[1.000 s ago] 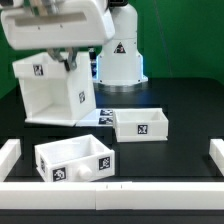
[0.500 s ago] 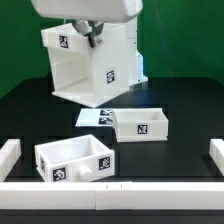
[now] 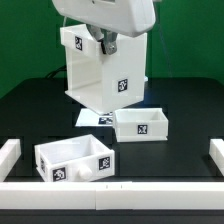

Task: Assemble drawer

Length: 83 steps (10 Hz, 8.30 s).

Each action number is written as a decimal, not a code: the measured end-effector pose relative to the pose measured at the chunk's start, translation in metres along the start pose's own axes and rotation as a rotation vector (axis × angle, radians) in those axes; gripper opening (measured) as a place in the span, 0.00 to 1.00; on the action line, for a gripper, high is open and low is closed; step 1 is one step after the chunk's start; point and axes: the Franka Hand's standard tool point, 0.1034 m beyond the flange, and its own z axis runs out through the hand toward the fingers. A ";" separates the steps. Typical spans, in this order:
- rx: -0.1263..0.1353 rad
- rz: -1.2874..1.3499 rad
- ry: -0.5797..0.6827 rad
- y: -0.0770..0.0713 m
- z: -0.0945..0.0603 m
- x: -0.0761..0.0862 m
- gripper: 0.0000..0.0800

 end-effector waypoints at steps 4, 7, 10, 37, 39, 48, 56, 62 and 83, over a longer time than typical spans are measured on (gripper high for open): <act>0.024 0.279 0.053 -0.035 0.016 -0.010 0.04; 0.031 0.647 0.104 -0.082 0.037 -0.025 0.04; 0.062 0.758 0.127 -0.094 0.042 -0.029 0.04; 0.101 0.681 0.304 -0.160 0.070 -0.006 0.04; 0.127 0.685 0.338 -0.165 0.068 -0.007 0.04; 0.130 0.679 0.399 -0.169 0.065 -0.012 0.33; 0.157 0.673 0.386 -0.172 0.051 -0.016 0.81; 0.212 0.624 0.342 -0.164 0.020 -0.015 0.81; 0.294 0.290 0.463 -0.084 0.022 0.077 0.81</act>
Offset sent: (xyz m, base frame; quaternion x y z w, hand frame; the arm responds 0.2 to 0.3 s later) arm 0.0388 0.0409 -0.0195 0.0554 0.0463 0.1714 0.9826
